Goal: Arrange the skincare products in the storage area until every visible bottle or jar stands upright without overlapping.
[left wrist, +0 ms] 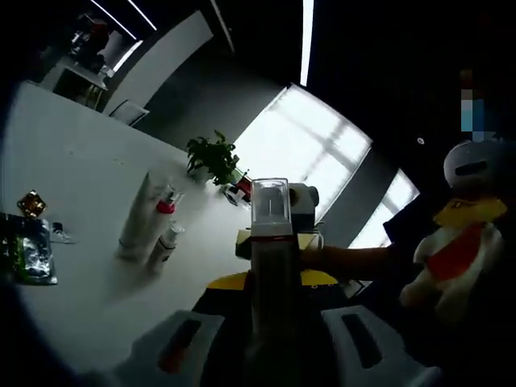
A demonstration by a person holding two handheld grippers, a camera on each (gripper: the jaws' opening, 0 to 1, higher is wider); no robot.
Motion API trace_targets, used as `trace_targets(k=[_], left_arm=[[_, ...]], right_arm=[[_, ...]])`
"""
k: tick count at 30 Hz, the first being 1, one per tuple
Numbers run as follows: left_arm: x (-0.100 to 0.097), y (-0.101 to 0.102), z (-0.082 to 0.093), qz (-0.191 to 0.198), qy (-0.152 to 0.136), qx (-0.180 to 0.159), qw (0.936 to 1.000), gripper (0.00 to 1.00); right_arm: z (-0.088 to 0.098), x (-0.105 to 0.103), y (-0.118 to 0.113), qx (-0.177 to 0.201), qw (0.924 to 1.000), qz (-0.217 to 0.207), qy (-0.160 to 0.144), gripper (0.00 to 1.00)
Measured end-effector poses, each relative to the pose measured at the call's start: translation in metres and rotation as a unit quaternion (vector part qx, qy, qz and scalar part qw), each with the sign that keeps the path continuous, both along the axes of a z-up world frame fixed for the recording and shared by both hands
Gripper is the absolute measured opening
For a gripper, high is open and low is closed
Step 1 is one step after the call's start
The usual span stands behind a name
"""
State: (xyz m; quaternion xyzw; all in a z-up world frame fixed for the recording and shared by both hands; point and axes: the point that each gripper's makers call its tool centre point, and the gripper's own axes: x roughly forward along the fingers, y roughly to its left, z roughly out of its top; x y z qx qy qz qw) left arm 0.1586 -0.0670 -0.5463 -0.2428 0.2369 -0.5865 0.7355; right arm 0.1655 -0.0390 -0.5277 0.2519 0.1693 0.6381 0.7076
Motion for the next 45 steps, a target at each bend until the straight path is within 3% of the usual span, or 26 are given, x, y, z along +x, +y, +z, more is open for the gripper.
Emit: trace_targets(k=[4, 7, 10, 14, 17, 19, 23, 27, 30, 33, 36, 41, 44, 45], left_arm=[[0.001, 0.001, 0.0, -0.002, -0.005, 0.002, 1.0, 0.25], [0.002, -0.001, 0.004, -0.006, -0.025, 0.005, 0.9997, 0.21], [0.002, -0.003, 0.003, -0.011, -0.037, 0.024, 0.999, 0.19], [0.001, 0.0, -0.004, -0.012, -0.045, 0.049, 0.9977, 0.28], [0.0, 0.005, -0.006, -0.011, -0.051, 0.065, 0.9965, 0.29], [0.003, 0.01, -0.002, -0.007, -0.068, 0.082, 0.9943, 0.31], [0.007, 0.015, 0.011, -0.029, -0.132, 0.149, 0.9796, 0.31], [0.008, 0.009, 0.026, -0.053, -0.165, 0.168, 0.9705, 0.33], [0.008, 0.006, 0.026, -0.076, -0.195, 0.2, 0.9571, 0.32], [0.005, 0.004, 0.017, -0.112, -0.224, 0.252, 0.9347, 0.35], [0.003, -0.001, 0.015, -0.129, -0.244, 0.272, 0.922, 0.38], [0.0, -0.006, 0.012, -0.155, -0.278, 0.303, 0.8984, 0.27], [0.001, -0.005, 0.005, -0.166, -0.297, 0.33, 0.8804, 0.25], [-0.001, -0.007, 0.005, -0.169, -0.29, 0.326, 0.8836, 0.25]], right_arm=[[0.0, 0.001, -0.001, -0.008, 1.0, -0.004, 0.005, 0.2], [0.002, 0.004, -0.003, -0.009, 0.9999, -0.014, -0.004, 0.2], [-0.001, 0.008, -0.007, -0.024, 0.9993, -0.018, -0.021, 0.2], [-0.006, 0.009, -0.012, -0.052, 0.9972, -0.018, -0.05, 0.2], [-0.009, 0.008, -0.015, -0.067, 0.9955, -0.019, -0.064, 0.2], [-0.017, 0.004, -0.016, -0.097, 0.9905, -0.016, -0.096, 0.2], [-0.032, -0.001, -0.016, -0.154, 0.9732, -0.009, -0.171, 0.2], [-0.035, -0.009, -0.009, -0.176, 0.9589, 0.004, -0.222, 0.2], [-0.035, -0.012, -0.005, -0.177, 0.9588, 0.011, -0.222, 0.2], [-0.037, -0.013, -0.004, -0.182, 0.9553, 0.018, -0.232, 0.2], [-0.037, -0.013, -0.004, -0.182, 0.9533, 0.023, -0.24, 0.2], [-0.04, -0.016, -0.003, -0.182, 0.9509, 0.026, -0.249, 0.2], [-0.045, -0.018, -0.004, -0.186, 0.9498, 0.028, -0.25, 0.2], [-0.045, -0.018, -0.004, -0.187, 0.9496, 0.028, -0.25, 0.2]])
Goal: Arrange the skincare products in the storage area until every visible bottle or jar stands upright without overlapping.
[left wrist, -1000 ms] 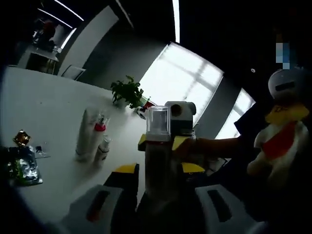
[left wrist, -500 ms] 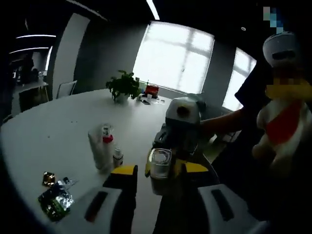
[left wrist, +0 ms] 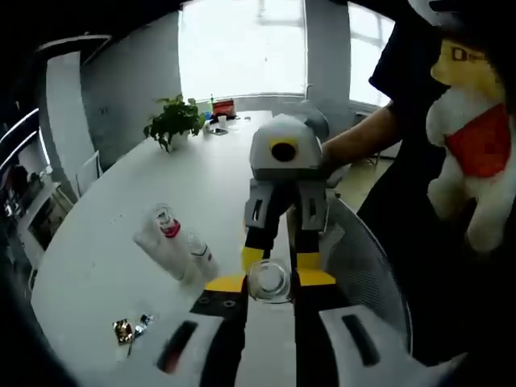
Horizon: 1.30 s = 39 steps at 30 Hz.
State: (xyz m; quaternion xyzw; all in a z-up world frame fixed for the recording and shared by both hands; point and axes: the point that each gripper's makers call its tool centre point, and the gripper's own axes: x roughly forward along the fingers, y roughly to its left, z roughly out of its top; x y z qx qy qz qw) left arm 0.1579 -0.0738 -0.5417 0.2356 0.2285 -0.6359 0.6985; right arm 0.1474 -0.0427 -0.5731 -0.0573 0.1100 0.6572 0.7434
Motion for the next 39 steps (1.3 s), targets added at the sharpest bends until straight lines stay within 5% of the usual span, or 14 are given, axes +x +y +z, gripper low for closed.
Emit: trace_targets(k=[8, 19, 39], left_arm=[[0.001, -0.006, -0.003, 0.009, -0.001, 0.02, 0.9998, 0.24], [0.006, -0.012, -0.023, -0.026, -0.049, 0.087, 0.9946, 0.23], [0.028, -0.024, -0.091, -0.022, -0.022, 0.112, 0.9932, 0.22]], right_arm=[[-0.006, 0.006, -0.004, -0.001, 0.9999, -0.01, -0.011, 0.2], [-0.021, 0.014, -0.007, -0.028, 0.9987, -0.025, -0.034, 0.2], [-0.094, 0.037, -0.022, -0.087, 0.995, -0.049, 0.005, 0.2]])
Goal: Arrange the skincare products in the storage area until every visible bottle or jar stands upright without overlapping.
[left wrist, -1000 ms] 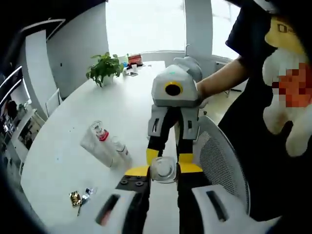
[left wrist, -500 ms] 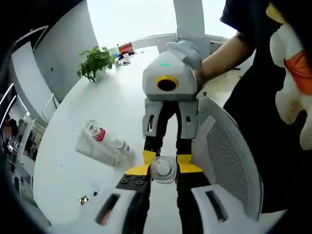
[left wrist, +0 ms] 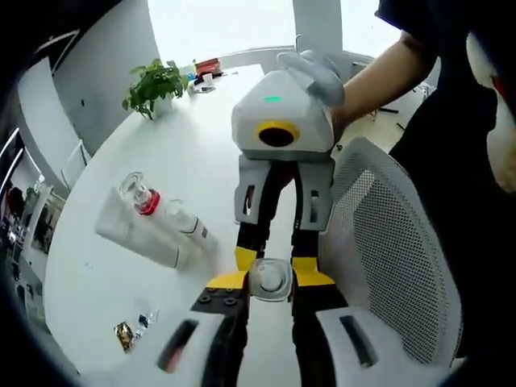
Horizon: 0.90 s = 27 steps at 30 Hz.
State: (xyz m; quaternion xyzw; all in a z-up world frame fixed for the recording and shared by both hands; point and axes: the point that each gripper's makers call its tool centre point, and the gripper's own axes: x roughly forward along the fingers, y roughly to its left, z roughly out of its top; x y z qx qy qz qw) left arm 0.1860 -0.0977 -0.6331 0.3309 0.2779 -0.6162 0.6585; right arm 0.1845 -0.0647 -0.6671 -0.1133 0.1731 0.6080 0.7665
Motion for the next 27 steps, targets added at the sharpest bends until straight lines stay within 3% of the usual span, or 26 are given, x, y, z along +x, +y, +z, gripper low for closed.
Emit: trace_targets(k=[8, 27], left_arm=[[0.01, -0.002, -0.019, 0.003, 0.011, -0.002, 0.9999, 0.22], [0.014, -0.008, -0.033, -0.002, 0.018, -0.012, 0.9998, 0.23]], right_arm=[[-0.016, 0.007, -0.004, -0.011, 0.9999, -0.004, 0.012, 0.2], [-0.034, 0.013, -0.011, -0.02, 0.9993, -0.005, 0.03, 0.21]])
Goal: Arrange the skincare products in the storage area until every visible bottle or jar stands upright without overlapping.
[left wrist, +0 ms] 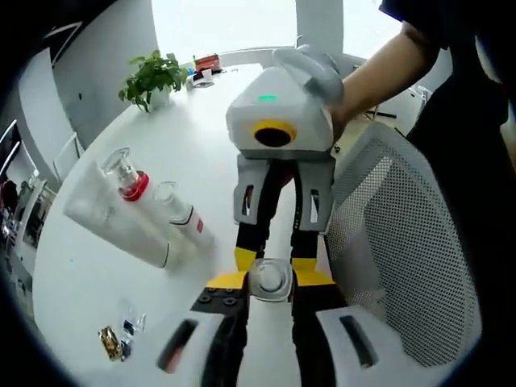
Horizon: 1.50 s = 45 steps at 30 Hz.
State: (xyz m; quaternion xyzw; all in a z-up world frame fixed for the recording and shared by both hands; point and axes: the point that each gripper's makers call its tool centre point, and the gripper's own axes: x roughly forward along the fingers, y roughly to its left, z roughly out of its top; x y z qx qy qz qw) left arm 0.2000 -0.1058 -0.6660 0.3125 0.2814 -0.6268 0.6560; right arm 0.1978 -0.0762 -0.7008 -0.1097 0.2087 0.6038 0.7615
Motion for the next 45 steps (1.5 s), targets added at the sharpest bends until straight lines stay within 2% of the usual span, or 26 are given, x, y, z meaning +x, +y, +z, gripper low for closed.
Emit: trace_targets(k=[8, 13, 19, 26, 34, 45], left_arm=[[0.01, -0.005, 0.001, -0.001, -0.006, -0.014, 0.9999, 0.23], [0.016, -0.013, 0.002, -0.004, -0.01, -0.019, 0.9998, 0.23], [0.028, -0.019, 0.003, -0.009, -0.013, -0.023, 0.9996, 0.23], [0.052, -0.025, 0.002, -0.012, -0.018, -0.024, 0.9995, 0.23], [0.075, -0.033, 0.002, -0.002, -0.014, -0.036, 0.9993, 0.23], [0.099, -0.042, 0.001, 0.02, -0.023, -0.046, 0.9984, 0.24]], right_arm=[[-0.001, 0.009, -0.007, 0.007, 0.9993, -0.031, 0.019, 0.23], [-0.004, 0.017, -0.022, -0.002, 0.9979, -0.063, 0.014, 0.26], [-0.005, 0.019, -0.042, 0.011, 0.9947, -0.098, 0.032, 0.33], [-0.011, 0.016, -0.065, 0.015, 0.9891, -0.139, 0.047, 0.38], [-0.019, 0.009, -0.083, 0.017, 0.9802, -0.185, 0.069, 0.49], [-0.023, 0.003, -0.096, 0.021, 0.9713, -0.223, 0.08, 0.61]])
